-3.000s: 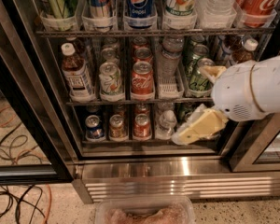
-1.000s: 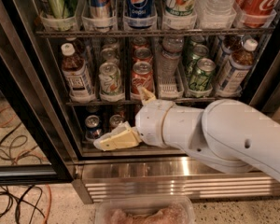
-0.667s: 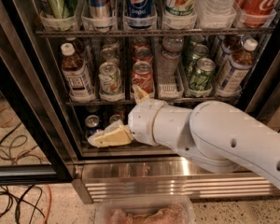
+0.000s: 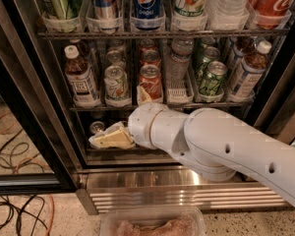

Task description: Pick 7up can from middle shelf of fridge

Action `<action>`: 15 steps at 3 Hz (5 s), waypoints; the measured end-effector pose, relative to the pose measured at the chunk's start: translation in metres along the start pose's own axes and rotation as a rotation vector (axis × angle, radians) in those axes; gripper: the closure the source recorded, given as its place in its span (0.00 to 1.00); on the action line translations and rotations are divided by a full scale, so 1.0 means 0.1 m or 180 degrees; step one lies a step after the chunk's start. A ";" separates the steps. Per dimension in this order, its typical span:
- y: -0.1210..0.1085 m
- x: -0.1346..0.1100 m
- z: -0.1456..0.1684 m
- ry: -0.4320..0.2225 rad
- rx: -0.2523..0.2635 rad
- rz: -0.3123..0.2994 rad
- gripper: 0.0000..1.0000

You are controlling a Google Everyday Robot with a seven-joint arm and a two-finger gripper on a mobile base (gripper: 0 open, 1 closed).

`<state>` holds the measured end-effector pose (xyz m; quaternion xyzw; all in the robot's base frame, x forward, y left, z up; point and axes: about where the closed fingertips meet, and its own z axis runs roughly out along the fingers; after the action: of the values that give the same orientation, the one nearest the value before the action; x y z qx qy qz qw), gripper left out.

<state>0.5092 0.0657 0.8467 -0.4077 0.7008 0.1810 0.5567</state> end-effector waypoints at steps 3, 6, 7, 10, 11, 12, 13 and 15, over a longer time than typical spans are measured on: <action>-0.16 -0.08 0.10 -0.0035 0.0070 -0.0166 0.00; -0.27 -0.05 0.43 0.0157 -0.0021 -0.0387 0.00; -0.27 -0.05 0.43 0.0157 -0.0019 -0.0388 0.00; -0.38 -0.17 0.55 0.0069 0.0157 -0.0389 0.00; -0.41 -0.16 0.64 0.0059 0.0199 -0.0381 0.00; -0.47 -0.09 0.72 0.0074 0.0260 -0.0346 0.00; -0.53 -0.04 0.79 0.0094 0.0294 -0.0340 0.00; -0.72 0.03 0.80 0.0177 0.0443 -0.0398 0.00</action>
Offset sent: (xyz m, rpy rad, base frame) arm 0.0216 -0.0018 0.0058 -0.0259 -0.0488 0.0002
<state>0.6149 0.0781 0.8333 -0.4158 0.7001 0.0855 0.5742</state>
